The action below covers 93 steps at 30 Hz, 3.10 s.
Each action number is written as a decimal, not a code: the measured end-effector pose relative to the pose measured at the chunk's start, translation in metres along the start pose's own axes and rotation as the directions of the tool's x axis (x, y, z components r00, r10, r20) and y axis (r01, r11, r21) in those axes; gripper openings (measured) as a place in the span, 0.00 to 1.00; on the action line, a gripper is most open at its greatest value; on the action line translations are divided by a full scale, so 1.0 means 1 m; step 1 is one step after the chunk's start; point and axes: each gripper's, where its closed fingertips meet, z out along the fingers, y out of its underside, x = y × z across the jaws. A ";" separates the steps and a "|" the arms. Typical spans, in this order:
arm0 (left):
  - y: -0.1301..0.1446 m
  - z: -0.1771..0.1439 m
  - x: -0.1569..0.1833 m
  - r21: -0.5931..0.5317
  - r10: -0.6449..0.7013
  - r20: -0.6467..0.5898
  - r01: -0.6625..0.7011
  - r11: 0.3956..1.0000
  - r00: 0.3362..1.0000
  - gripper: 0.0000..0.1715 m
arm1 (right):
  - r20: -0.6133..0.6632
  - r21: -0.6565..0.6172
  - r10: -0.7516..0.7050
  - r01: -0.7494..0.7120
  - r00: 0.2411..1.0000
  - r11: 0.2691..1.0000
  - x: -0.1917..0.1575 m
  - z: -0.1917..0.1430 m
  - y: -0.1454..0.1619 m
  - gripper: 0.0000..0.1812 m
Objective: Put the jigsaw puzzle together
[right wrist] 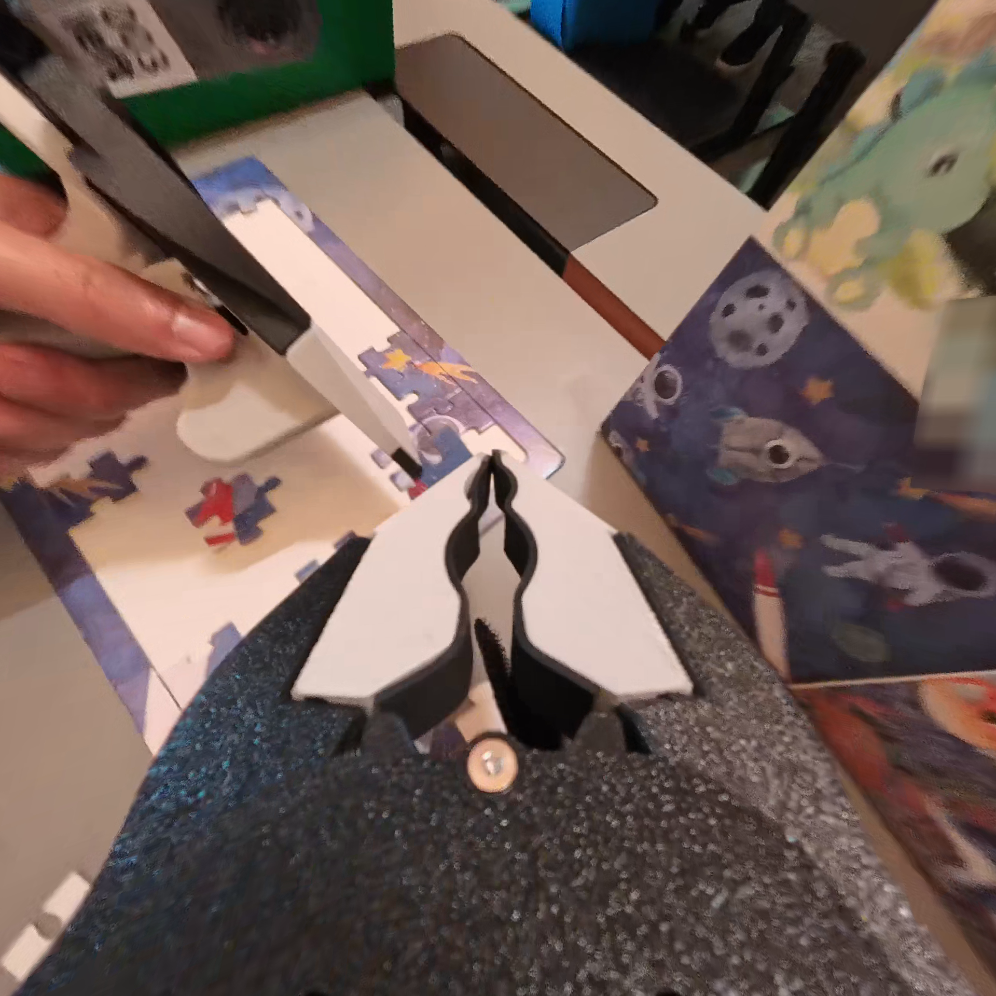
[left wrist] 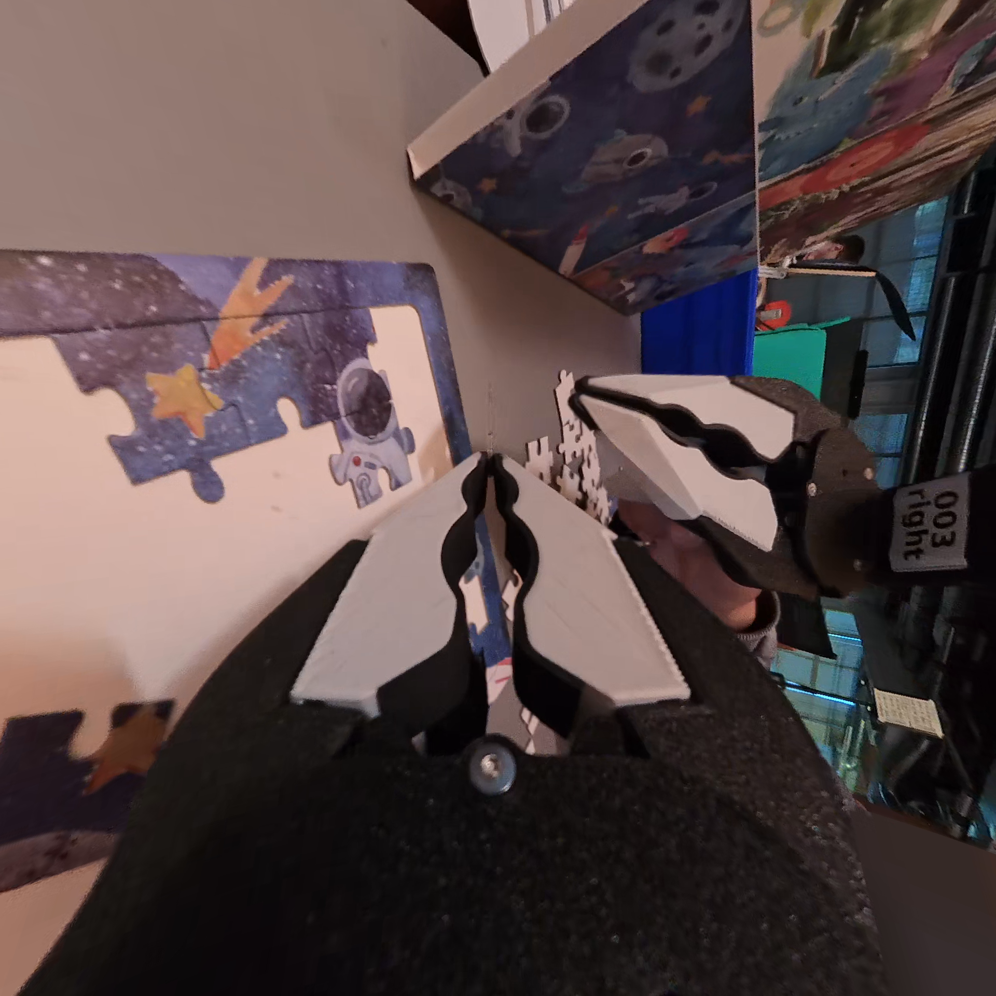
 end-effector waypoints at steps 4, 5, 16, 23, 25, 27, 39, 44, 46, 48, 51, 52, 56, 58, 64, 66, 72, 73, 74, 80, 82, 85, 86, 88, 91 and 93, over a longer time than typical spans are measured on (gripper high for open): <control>0.004 0.012 -0.004 0.024 -0.049 -0.061 0.050 0.998 0.997 0.01 | 0.028 -0.016 0.009 -0.009 1.000 1.000 -0.005 0.006 0.008 0.00; 0.004 0.013 -0.002 0.038 -0.061 -0.086 0.064 0.997 0.994 0.01 | 0.040 -0.019 0.001 0.000 0.999 1.000 -0.008 0.006 0.009 0.00; 0.007 0.000 0.007 0.046 0.058 -0.045 -0.056 0.997 0.997 0.01 | 0.039 -0.087 -0.031 0.034 0.999 0.996 -0.010 0.012 0.020 0.00; 0.002 -0.013 -0.011 0.059 0.069 0.001 -0.069 0.996 0.998 0.01 | 0.057 -0.084 0.004 0.001 0.998 0.996 -0.014 0.015 0.021 0.00; 0.002 -0.018 -0.014 0.055 0.080 0.009 -0.080 0.995 0.997 0.01 | 0.054 -0.082 0.003 0.002 0.999 0.997 -0.015 0.016 0.021 0.00; 0.003 -0.023 -0.011 0.050 0.096 0.000 -0.096 0.994 0.995 0.01 | 0.055 -0.084 -0.008 0.012 0.998 0.996 -0.017 0.017 0.021 0.01; 0.010 -0.044 -0.010 -0.016 0.266 0.044 -0.266 0.964 0.963 0.01 | 0.111 -0.041 -0.187 0.193 0.976 0.980 -0.050 0.013 0.010 0.22; 0.010 -0.046 -0.007 -0.017 0.275 0.029 -0.274 0.961 0.961 0.01 | 0.151 0.015 -0.260 0.261 0.954 0.965 -0.063 0.008 0.005 0.28; 0.012 -0.047 -0.004 -0.026 0.280 0.014 -0.280 0.960 0.960 0.01 | 0.149 0.020 -0.292 0.292 0.945 0.956 -0.068 0.008 0.004 0.28; 0.013 -0.050 0.002 -0.023 0.273 -0.022 -0.273 0.962 0.962 0.01 | 0.111 0.016 -0.312 0.313 0.943 0.950 -0.065 0.010 0.003 0.27; -0.001 -0.064 0.000 0.052 0.261 -0.001 -0.261 0.964 0.965 0.01 | 0.055 -0.011 -0.317 0.318 0.947 0.948 -0.054 0.012 0.005 0.24; -0.009 -0.070 -0.006 0.087 0.250 0.035 -0.253 0.964 0.967 0.01 | 0.041 -0.023 -0.309 0.310 0.950 0.950 -0.049 0.013 0.006 0.23; -0.014 -0.082 -0.018 0.108 0.214 0.052 -0.218 0.970 0.975 0.01 | 0.053 -0.068 -0.232 0.235 0.971 0.970 -0.039 0.014 0.015 0.21; -0.008 -0.076 -0.018 0.077 0.209 0.028 -0.211 0.974 0.977 0.01 | 0.063 -0.090 -0.205 0.210 0.977 0.973 -0.037 0.015 0.020 0.19; 0.008 -0.054 -0.011 -0.007 0.258 0.032 -0.258 0.966 0.966 0.01 | 0.022 -0.130 -0.206 0.207 0.978 0.970 -0.016 0.008 0.028 0.19; 0.015 -0.045 -0.009 -0.037 0.260 0.020 -0.259 0.965 0.965 0.01 | 0.045 -0.116 -0.166 0.171 0.985 0.978 -0.015 0.005 0.027 0.18; 0.022 -0.024 -0.007 -0.056 0.185 -0.025 -0.187 0.981 0.982 0.01 | 0.077 -0.115 -0.158 0.166 0.985 0.979 -0.018 0.003 0.028 0.16; 0.024 -0.021 -0.007 -0.062 0.181 -0.027 -0.182 0.981 0.983 0.01 | 0.078 -0.115 -0.158 0.166 0.984 0.979 -0.019 0.003 0.028 0.14; 0.025 -0.020 -0.006 -0.068 0.179 -0.035 -0.181 0.981 0.983 0.01 | 0.084 -0.115 -0.160 0.169 0.984 0.979 -0.021 0.004 0.028 0.13; 0.036 -0.025 0.001 -0.122 0.226 -0.075 -0.234 0.965 0.971 0.01 | 0.158 -0.096 -0.133 0.149 0.978 0.984 -0.035 0.005 0.027 0.14; 0.039 -0.026 0.003 -0.138 0.254 -0.087 -0.264 0.955 0.963 0.01 | 0.228 -0.069 -0.115 0.133 0.967 0.989 -0.046 0.001 0.024 0.16; 0.045 -0.027 0.009 -0.161 0.294 -0.112 -0.309 0.937 0.949 0.01 | 0.304 -0.056 -0.123 0.147 0.945 0.988 -0.059 -0.004 0.024 0.19; 0.046 -0.026 0.009 -0.165 0.303 -0.108 -0.317 0.934 0.947 0.01 | 0.300 -0.050 -0.140 0.162 0.944 0.985 -0.059 -0.004 0.025 0.19; 0.045 -0.026 0.009 -0.161 0.302 -0.111 -0.317 0.935 0.947 0.01 | 0.320 -0.053 -0.154 0.180 0.935 0.982 -0.064 -0.005 0.027 0.17; 0.040 -0.029 0.010 -0.136 0.284 -0.122 -0.300 0.944 0.951 0.01 | 0.343 -0.080 -0.149 0.187 0.927 0.979 -0.067 -0.005 0.032 0.16; 0.036 -0.033 0.012 -0.115 0.279 -0.136 -0.294 0.949 0.951 0.01 | 0.377 -0.088 -0.142 0.188 0.915 0.978 -0.071 -0.007 0.035 0.15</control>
